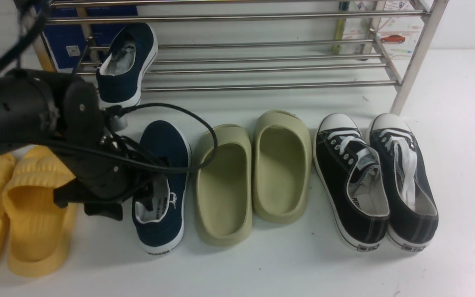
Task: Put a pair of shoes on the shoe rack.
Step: Use the left arm to grab the shoe closest to it, then use the left arm to put a shoe into the shoe rack
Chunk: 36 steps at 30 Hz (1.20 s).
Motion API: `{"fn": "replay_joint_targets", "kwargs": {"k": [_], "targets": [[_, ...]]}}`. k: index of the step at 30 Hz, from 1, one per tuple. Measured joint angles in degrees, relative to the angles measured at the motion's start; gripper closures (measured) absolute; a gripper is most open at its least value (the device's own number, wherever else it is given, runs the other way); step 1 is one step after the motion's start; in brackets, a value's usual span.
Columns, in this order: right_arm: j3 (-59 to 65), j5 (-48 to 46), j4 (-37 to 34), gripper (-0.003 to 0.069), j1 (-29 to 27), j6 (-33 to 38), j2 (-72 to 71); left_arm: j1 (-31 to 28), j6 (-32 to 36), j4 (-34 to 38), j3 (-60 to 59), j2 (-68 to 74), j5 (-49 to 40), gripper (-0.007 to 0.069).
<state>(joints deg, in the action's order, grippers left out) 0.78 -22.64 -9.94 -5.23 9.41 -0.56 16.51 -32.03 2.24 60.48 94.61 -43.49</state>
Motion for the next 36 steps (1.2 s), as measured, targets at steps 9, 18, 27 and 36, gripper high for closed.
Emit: {"fn": "replay_joint_targets", "kwargs": {"k": [9, 18, 27, 36], "targets": [[0.0, 0.0, 0.0, 0.0412, 0.0, 0.0, 0.0, 0.2, -0.8, -1.3, 0.0, 4.5, 2.9, 0.0508], [0.0, 0.0, 0.0, 0.0412, 0.0, 0.0, 0.0, 0.2, -0.7, -1.4, -0.5, -5.3, 2.8, 0.0634], [0.0, 0.0, 0.0, 0.0412, 0.0, 0.0, 0.0, 0.2, 4.2, -1.4, -0.4, -8.4, 6.4, 0.0634], [0.0, 0.0, 0.0, 0.0412, 0.0, 0.0, 0.0, 0.2, 6.2, -1.7, 11.9, 0.1, 6.3, 0.0634]]}}
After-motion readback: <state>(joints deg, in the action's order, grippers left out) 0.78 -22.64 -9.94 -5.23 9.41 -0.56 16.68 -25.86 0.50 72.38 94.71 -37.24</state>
